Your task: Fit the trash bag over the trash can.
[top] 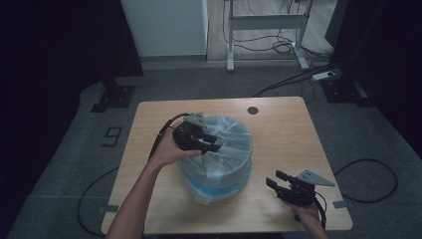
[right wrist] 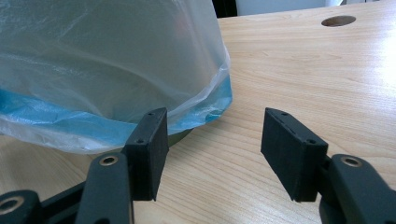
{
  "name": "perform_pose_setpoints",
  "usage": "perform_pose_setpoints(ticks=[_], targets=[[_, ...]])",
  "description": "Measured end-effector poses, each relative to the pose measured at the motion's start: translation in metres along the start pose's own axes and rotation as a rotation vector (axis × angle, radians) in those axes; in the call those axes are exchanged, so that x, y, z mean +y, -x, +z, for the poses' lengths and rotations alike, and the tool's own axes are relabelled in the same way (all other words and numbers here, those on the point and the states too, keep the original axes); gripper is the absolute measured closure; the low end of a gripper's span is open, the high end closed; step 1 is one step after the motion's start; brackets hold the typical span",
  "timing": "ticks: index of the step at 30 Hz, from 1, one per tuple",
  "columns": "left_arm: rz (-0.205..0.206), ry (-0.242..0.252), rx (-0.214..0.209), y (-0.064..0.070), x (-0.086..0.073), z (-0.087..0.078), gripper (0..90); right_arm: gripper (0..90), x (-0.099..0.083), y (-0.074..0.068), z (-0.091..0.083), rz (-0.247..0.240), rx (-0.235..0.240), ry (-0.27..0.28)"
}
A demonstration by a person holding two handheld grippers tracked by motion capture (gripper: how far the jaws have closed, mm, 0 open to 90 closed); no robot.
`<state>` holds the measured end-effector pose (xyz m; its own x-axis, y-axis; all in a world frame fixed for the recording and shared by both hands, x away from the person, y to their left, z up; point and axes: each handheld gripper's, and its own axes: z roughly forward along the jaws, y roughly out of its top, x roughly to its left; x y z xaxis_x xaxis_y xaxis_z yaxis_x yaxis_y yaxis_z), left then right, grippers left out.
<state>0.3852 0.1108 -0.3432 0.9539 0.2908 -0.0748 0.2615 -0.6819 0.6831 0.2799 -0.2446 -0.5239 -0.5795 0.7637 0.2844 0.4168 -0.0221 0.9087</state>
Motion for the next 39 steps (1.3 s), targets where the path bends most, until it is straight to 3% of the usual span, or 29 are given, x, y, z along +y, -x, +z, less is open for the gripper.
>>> perform_pose_setpoints(ticks=[10,15,33,39], targets=[[0.087,-0.151,-0.073,0.018,0.007,0.021,68.1,40.5,-0.001,0.000,0.001,0.002,0.002,-0.011],[0.095,-0.177,-0.087,0.022,0.006,0.024,66.1,40.5,-0.001,-0.001,0.002,-0.002,0.004,-0.014],[0.102,-0.174,-0.129,0.030,-0.007,0.019,60.1,40.2,-0.003,0.002,0.002,0.001,-0.004,-0.022],[0.081,-0.132,-0.086,0.022,-0.008,0.011,52.6,39.8,-0.003,0.003,0.002,0.005,-0.007,-0.020]])
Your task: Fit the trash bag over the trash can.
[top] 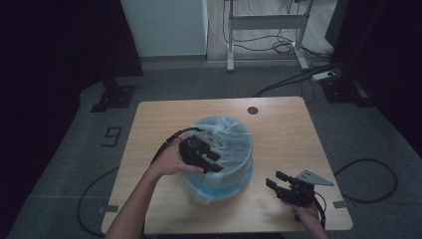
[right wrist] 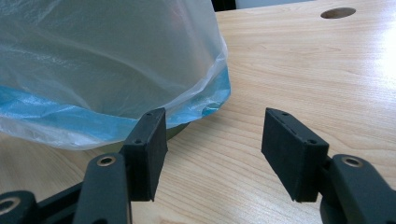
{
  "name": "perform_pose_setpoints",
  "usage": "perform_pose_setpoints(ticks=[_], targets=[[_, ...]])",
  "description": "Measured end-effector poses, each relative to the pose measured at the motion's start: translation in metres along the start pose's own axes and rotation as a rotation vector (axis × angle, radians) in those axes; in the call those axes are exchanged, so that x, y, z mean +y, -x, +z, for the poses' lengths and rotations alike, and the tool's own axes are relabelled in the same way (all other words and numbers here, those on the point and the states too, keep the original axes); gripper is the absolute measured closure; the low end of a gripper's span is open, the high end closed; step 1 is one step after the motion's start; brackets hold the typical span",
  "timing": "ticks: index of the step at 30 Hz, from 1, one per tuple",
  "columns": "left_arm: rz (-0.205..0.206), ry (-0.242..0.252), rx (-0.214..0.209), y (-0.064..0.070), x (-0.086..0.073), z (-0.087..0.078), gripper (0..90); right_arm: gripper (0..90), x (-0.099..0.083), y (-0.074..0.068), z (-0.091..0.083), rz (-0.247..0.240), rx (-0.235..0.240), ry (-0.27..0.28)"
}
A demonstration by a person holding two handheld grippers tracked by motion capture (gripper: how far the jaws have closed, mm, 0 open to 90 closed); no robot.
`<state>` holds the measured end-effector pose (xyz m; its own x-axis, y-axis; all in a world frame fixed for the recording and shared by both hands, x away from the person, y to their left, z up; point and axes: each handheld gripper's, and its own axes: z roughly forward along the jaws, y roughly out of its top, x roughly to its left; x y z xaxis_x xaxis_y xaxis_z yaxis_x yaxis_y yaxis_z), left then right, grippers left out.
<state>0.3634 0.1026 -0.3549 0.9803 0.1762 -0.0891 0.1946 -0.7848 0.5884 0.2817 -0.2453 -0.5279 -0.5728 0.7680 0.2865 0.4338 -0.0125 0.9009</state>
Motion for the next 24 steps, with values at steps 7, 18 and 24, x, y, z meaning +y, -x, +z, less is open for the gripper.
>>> perform_pose_setpoints(ticks=[7,18,24], targets=[[-0.062,0.068,0.054,-0.017,-0.008,-0.012,47.5,39.7,0.000,0.001,0.000,0.003,-0.005,0.001],[-0.141,0.071,0.087,-0.056,0.002,-0.016,45.3,39.6,0.001,0.006,-0.004,0.011,-0.018,0.011],[-0.170,0.056,0.112,-0.065,0.003,-0.013,43.7,39.6,0.002,0.010,-0.006,0.020,-0.027,0.019]])
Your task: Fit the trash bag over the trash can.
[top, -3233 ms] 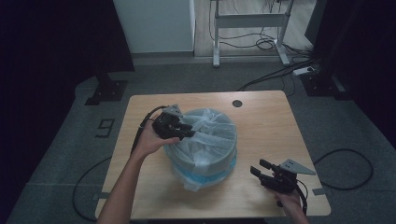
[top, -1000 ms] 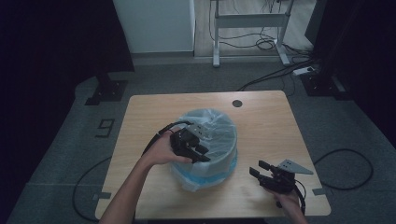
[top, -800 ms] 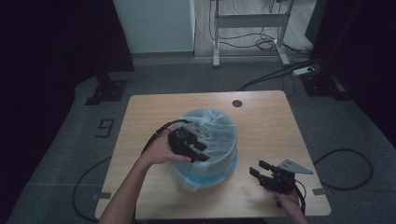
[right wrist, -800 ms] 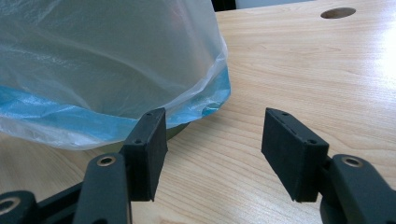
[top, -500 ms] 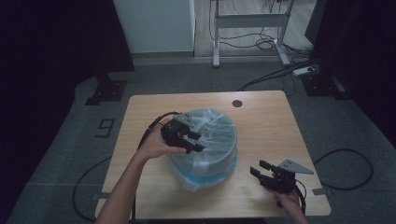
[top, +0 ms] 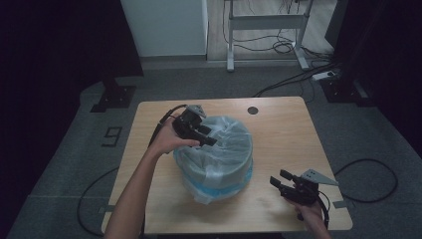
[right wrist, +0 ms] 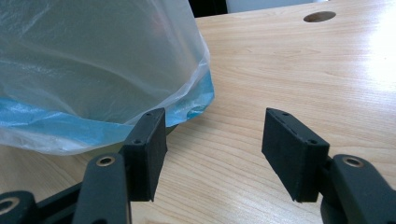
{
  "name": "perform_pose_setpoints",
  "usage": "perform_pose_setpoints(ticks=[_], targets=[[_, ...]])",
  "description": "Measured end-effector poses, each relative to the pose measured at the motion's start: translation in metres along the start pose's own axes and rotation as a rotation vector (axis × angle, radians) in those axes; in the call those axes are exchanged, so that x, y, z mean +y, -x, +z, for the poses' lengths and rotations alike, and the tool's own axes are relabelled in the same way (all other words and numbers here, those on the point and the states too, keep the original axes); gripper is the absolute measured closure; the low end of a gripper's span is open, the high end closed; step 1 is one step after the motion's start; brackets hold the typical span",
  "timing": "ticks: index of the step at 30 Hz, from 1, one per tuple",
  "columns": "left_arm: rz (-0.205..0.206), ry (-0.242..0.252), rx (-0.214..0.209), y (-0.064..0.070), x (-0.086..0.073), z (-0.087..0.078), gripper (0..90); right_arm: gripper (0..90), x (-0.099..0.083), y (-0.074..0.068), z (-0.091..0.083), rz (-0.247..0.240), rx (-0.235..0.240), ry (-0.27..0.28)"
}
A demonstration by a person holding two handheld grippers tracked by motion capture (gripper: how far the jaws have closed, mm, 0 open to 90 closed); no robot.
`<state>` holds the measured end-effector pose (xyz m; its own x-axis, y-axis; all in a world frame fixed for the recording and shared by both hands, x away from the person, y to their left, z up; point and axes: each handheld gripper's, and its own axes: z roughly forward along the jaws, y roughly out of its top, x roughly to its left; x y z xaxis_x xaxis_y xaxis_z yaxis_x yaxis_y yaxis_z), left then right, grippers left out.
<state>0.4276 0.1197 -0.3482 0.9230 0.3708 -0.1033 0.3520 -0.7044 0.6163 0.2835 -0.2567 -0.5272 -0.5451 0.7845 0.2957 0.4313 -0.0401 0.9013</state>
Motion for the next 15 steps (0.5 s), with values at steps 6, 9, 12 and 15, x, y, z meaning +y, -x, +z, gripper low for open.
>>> perform_pose_setpoints(ticks=[6,9,12,15], targets=[[-0.036,0.017,0.059,-0.004,0.000,0.000,42.4,39.6,0.000,0.001,-0.001,0.003,-0.005,0.001],[-0.045,0.009,0.075,-0.003,-0.002,0.001,42.1,39.6,0.001,0.001,-0.002,0.002,-0.006,0.004],[-0.040,0.022,0.060,-0.001,-0.004,-0.001,41.7,39.6,0.001,0.000,-0.002,0.001,-0.006,0.004],[-0.016,0.046,0.051,0.007,-0.006,-0.005,41.2,39.6,0.001,0.000,-0.003,0.000,-0.006,0.007]])
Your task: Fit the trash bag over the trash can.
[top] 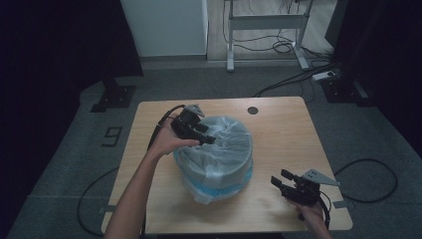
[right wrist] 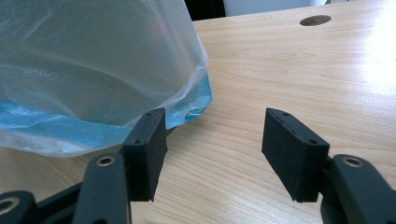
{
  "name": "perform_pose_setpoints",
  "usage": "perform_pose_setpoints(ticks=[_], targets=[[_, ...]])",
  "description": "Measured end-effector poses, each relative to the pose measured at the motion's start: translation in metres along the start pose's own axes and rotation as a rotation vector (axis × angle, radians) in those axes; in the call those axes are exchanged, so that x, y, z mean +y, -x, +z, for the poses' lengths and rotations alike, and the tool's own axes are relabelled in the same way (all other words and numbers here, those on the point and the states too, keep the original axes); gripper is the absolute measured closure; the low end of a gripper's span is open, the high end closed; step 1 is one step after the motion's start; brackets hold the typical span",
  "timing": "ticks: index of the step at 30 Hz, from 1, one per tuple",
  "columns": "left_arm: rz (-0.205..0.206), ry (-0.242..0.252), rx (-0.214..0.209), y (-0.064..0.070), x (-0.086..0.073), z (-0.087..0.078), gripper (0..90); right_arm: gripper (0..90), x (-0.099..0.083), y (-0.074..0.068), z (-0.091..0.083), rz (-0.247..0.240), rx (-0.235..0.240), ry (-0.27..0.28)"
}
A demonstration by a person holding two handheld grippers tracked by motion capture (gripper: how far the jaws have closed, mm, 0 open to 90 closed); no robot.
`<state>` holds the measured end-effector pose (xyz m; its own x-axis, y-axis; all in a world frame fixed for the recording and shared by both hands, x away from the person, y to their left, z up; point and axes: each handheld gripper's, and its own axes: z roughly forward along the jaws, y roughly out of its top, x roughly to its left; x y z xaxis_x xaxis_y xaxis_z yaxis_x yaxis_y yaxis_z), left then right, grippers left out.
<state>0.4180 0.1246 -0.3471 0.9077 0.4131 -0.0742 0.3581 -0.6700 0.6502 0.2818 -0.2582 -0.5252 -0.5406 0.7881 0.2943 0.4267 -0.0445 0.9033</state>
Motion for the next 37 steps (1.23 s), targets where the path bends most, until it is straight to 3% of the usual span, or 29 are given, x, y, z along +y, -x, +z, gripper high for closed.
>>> perform_pose_setpoints(ticks=[5,10,19,26,30,37], targets=[[0.023,0.075,0.021,0.018,-0.010,-0.017,38.6,39.6,0.000,-0.001,0.001,-0.003,0.001,0.001],[0.025,0.150,0.065,0.033,-0.032,-0.034,37.2,39.6,0.000,-0.003,-0.001,-0.008,0.003,0.002],[-0.040,0.286,0.133,0.051,-0.089,-0.060,36.1,39.6,-0.001,-0.003,-0.002,-0.015,-0.005,-0.004],[-0.093,0.346,0.210,0.062,-0.139,-0.069,34.1,39.6,-0.002,-0.004,-0.002,-0.024,-0.011,-0.014],[-0.117,0.343,0.232,0.065,-0.163,-0.069,34.0,39.6,-0.003,-0.004,-0.001,-0.024,-0.014,-0.017],[-0.147,0.348,0.225,0.062,-0.176,-0.069,33.8,39.5,-0.003,-0.003,-0.001,-0.021,-0.020,-0.012]])
